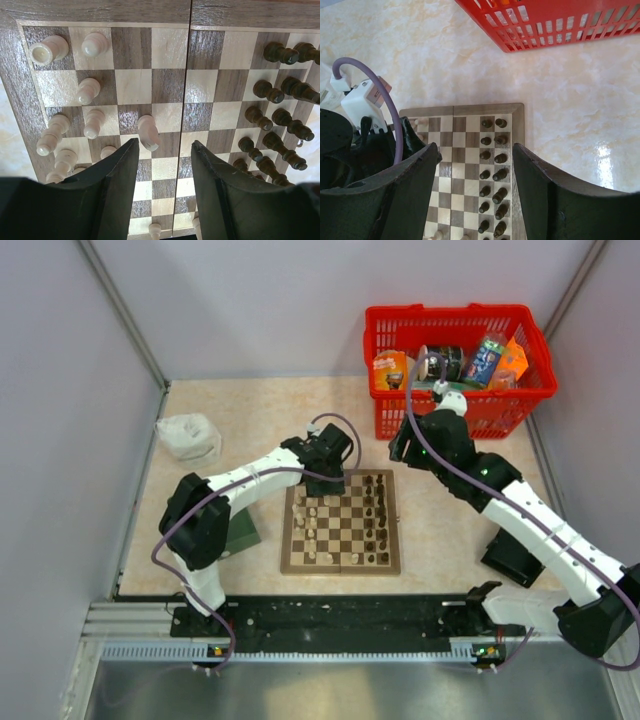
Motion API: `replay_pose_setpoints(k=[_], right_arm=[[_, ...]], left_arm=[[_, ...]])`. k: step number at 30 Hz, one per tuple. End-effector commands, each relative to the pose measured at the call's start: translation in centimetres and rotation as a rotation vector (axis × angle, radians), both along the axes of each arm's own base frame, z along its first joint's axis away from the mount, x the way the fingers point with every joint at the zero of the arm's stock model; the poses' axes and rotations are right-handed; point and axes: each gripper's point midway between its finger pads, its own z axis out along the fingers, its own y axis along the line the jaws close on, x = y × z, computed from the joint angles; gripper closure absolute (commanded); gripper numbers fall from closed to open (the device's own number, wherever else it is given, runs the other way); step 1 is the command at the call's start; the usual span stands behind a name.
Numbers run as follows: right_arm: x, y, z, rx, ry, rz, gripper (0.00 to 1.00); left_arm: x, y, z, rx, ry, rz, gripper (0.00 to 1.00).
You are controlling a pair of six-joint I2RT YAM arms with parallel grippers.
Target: Set up the chess pieces on the board
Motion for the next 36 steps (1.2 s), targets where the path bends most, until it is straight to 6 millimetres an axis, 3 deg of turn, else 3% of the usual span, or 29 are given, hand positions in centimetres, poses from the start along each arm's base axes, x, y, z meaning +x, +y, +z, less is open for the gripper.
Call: replay_pose_setpoints(k=[1, 22, 30, 36], right_arm=[[0.3, -0.4, 1.1, 0.013, -0.038, -0.002, 0.38], [0.6, -0.2, 0.7, 0.015, -0.028, 0.005, 0.38], [0.6, -0.1, 0.4, 0.012, -0.02, 0.008, 0.38], [0.6, 0.0, 0.0, 0.006, -0.012, 0.011, 0.38]], left_arm=[[0.6, -0.1, 0.7, 0.013, -0.019, 0.005, 0.49], [0.5, 0.1, -0.1, 0.051, -0.001, -0.025, 0.62], [0.7, 0.3, 0.0, 0.065, -0.008, -0.025, 0.73], [0.9, 0.5, 0.2, 0.074, -0.02, -0.023, 0.91]])
